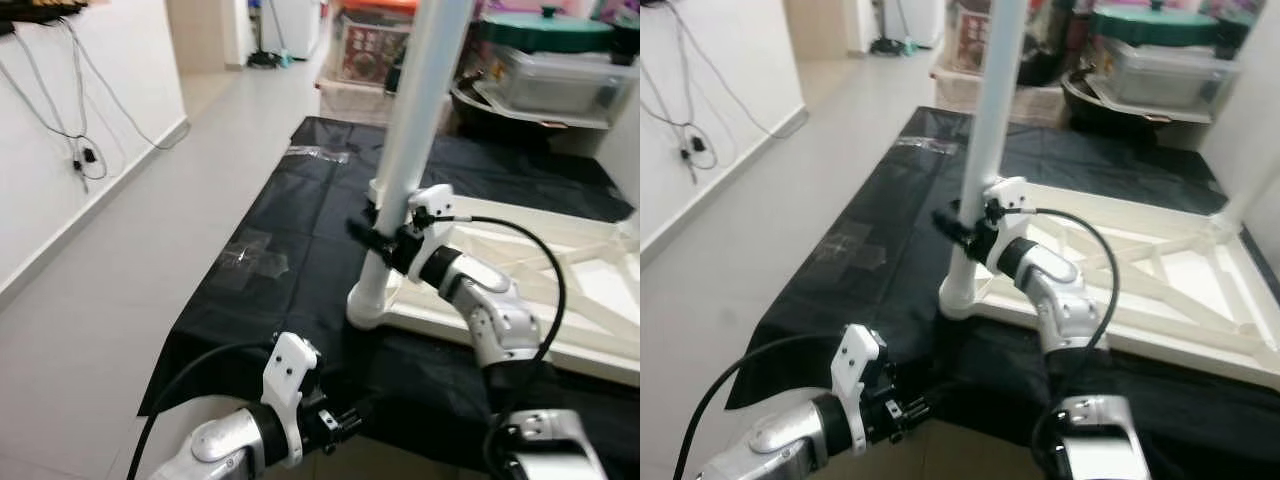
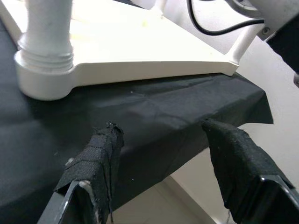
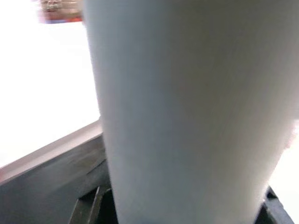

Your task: Building children table

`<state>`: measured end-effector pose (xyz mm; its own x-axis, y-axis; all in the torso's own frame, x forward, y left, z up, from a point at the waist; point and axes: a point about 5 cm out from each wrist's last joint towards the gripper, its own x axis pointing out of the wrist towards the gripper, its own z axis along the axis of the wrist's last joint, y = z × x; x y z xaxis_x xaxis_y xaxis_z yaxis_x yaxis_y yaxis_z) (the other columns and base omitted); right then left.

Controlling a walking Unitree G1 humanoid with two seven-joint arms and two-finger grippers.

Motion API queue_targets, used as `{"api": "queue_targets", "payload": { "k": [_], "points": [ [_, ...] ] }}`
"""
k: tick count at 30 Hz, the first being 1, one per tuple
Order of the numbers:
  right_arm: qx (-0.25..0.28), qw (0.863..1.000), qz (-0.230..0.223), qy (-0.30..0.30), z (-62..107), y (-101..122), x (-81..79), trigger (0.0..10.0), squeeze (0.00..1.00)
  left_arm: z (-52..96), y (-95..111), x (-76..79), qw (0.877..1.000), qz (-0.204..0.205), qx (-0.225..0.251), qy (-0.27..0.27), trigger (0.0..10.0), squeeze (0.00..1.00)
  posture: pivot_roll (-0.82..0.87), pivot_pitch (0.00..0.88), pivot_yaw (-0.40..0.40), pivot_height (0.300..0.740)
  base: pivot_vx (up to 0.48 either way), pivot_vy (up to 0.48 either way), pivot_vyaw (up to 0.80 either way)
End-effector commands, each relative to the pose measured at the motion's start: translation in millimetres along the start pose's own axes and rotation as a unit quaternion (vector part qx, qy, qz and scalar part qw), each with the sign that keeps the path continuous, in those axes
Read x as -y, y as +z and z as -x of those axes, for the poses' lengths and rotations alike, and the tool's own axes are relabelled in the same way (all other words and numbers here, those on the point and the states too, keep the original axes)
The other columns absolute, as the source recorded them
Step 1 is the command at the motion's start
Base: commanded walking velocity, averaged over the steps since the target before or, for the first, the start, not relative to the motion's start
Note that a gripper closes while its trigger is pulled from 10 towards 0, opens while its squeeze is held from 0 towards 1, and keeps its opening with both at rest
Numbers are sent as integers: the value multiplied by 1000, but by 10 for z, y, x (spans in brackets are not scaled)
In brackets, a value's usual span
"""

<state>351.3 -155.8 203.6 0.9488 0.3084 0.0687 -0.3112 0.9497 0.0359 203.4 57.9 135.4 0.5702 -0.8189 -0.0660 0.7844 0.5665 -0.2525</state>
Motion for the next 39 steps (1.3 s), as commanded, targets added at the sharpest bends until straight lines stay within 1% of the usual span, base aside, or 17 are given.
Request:
{"api": "queue_targets", "payload": {
  "k": [1, 4, 7, 10, 11, 12, 13, 17, 18, 19, 20, 25, 27, 30, 33, 37, 39],
  "points": [
    [-29, 971, 14, -236, 313, -97, 427, 0, 0, 1, -24, -13, 1000, 1, -7, -1, 10000, 0, 195, 60, -87, 740, 0, 0, 0],
    [-29, 971, 14, -236, 313, -97, 427, 0, 0, 1, -24, -13, 1000, 1, -7, -1, 10000, 0, 195, 60, -87, 740, 0, 0, 0],
    [-18, 929, -9, -369, 556, -133, 357, 0, 0, 1, -24, -15, 1000, 1, -7, -2, 10000, 0, 194, 57, -81, 740, 0, 0, 0],
    [-12, 923, -25, -383, 549, -149, 193, 0, 0, 1, -25, -17, 1000, 1, -8, -2, 10000, 0, 195, 54, -84, 740, 0, 0, 0],
    [0, 933, -38, -359, 462, -146, 20, 1412, 0, 2, -28, -17, 1000, 1, -8, -1, 10000, 0, 203, 48, -89, 740, 0, 0, 0],
    [0, 933, -38, -359, 462, -146, 20, 1412, 0, 2, -28, -17, 1000, 1, -8, -1, 10000, 0, 203, 48, -89, 740, 0, 0, 0],
    [14, 947, -47, -317, 378, -143, -128, 10000, 510, 3, -28, -17, 1000, 1, -7, 0, 10000, 0, 203, 48, -89, 740, 0, 0, 0],
    [23, 956, -52, -287, 328, -143, -214, 10000, 510, 4, -28, -17, 1000, 0, -7, 0, 10000, 0, 203, 48, -89, 740, 0, 0, 0],
    [39, 965, -53, -253, 303, -149, -221, 10000, 1000, 6, -31, -15, 1000, 1, -7, 0, 10000, 0, 200, 41, -92, 740, 0, 0, 0],
    [39, 965, -53, -253, 303, -149, -221, 10000, 1000, 6, -31, -15, 1000, 1, -7, 0, 10000, 0, 200, 41, -92, 740, 0, 0, 0],
    [53, 973, -68, -213, 287, -166, -179, 10000, 0, 9, -35, -13, 1000, 1, -7, 0, 10000, 0, 199, 33, -92, 740, 0, 0, 0],
    [58, 988, -93, -108, 280, -152, -61, 10000, 0, 8, -43, -9, 1000, 2, -8, -1, 10000, 0, 199, 33, -92, 740, 0, 0, 0],
    [22, 994, -96, 56, 352, -130, 76, 10000, 0, -3, -55, -9, 1000, 3, -9, -5, 10000, 0, 193, 10, -85, 740, 0, 0, 0],
    [22, 994, -96, 56, 352, -130, 76, 10000, 0, -3, -55, -9, 1000, 3, -9, -5, 10000, 0, 193, 10, -85, 740, 0, 0, 0],
    [-11, 969, -101, 223, 421, -20, 179, 10000, 0, -13, -65, -11, 1000, 3, -10, -8, 10000, 0, 197, 5, -88, 740, 0, 0, 0],
    [-22, 953, -93, 289, 402, 44, 190, 10000, 0, -16, -67, -11, 1000, 2, -11, -8, 10000, 0, 197, 5, -88, 740, 0, 0, 0],
    [-42, 915, -59, 397, 261, 114, 42, 10000, 0, -9, -72, -5, 1000, 0, -13, -12, 10000, 0, 226, 6, -100, 740, 0, 0, 0]
  ]
}}
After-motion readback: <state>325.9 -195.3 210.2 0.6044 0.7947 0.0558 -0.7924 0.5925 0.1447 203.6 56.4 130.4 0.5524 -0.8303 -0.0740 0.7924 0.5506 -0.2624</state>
